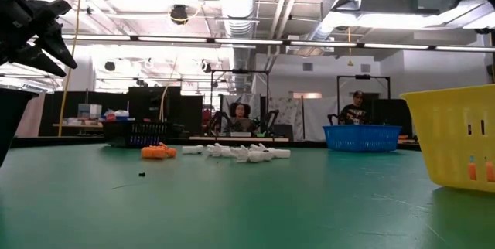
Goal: Sort Halloween decoration
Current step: Put the orange skeleton toy into the yellow basket
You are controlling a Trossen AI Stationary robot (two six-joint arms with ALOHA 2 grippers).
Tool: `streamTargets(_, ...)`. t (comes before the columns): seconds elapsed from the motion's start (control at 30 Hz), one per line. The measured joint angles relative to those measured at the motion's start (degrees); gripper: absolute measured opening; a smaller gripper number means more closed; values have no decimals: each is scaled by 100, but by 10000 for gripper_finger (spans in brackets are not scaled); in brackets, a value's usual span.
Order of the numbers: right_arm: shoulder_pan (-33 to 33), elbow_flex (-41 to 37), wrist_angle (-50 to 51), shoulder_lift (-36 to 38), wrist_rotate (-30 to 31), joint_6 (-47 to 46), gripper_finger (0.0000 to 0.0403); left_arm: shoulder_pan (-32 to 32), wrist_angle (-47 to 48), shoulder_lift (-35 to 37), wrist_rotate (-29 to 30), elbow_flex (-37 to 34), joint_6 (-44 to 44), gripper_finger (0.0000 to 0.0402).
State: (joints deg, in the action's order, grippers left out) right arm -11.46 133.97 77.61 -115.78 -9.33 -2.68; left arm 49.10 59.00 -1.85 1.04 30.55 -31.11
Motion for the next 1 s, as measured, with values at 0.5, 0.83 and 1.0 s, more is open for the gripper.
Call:
streamTargets(0.5, -1550, 0, 1230, 576, 736, -2854, 34, 2, 0, -2, 156, 0, -126, 143)
streamTargets(0.83, -2536, -5, 1238, 870, 1868, -4990, 34, 1, -15, -2, 310, 0, -259, 143)
streamTargets(1.0, -2846, -217, 1242, 888, 2283, -5993, 34, 1, -17, -2, 316, 0, -259, 143)
